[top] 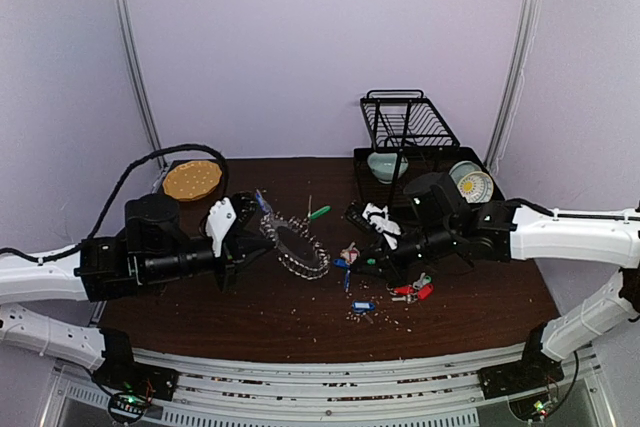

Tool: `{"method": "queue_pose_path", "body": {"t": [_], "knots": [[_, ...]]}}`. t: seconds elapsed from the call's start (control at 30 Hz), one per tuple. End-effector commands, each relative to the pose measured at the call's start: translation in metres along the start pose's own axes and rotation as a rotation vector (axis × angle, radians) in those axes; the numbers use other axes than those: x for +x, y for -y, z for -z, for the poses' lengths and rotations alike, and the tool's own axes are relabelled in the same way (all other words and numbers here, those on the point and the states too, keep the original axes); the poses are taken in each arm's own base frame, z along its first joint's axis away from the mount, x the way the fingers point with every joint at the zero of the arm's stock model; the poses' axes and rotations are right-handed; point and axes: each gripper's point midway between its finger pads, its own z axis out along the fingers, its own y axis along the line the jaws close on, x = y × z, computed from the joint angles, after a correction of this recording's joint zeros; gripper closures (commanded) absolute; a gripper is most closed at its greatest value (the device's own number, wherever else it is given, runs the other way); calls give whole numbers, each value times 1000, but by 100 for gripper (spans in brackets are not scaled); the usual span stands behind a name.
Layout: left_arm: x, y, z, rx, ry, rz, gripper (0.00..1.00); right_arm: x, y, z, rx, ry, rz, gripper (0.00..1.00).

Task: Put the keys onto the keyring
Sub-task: Pick up the key storage ring from the center of the board, then place the key at the center of the board.

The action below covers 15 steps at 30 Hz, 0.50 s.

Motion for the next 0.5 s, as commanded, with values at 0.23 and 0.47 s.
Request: {"method": "queue_pose_path", "body": {"t": [0.23, 0.47], "knots": [[-88, 25, 28, 148, 329, -157, 100, 90, -14, -43, -168, -230, -376, 100], [-100, 45, 40, 272, 416, -142, 100, 101, -9, -48, -147, -231, -403, 100]]}}
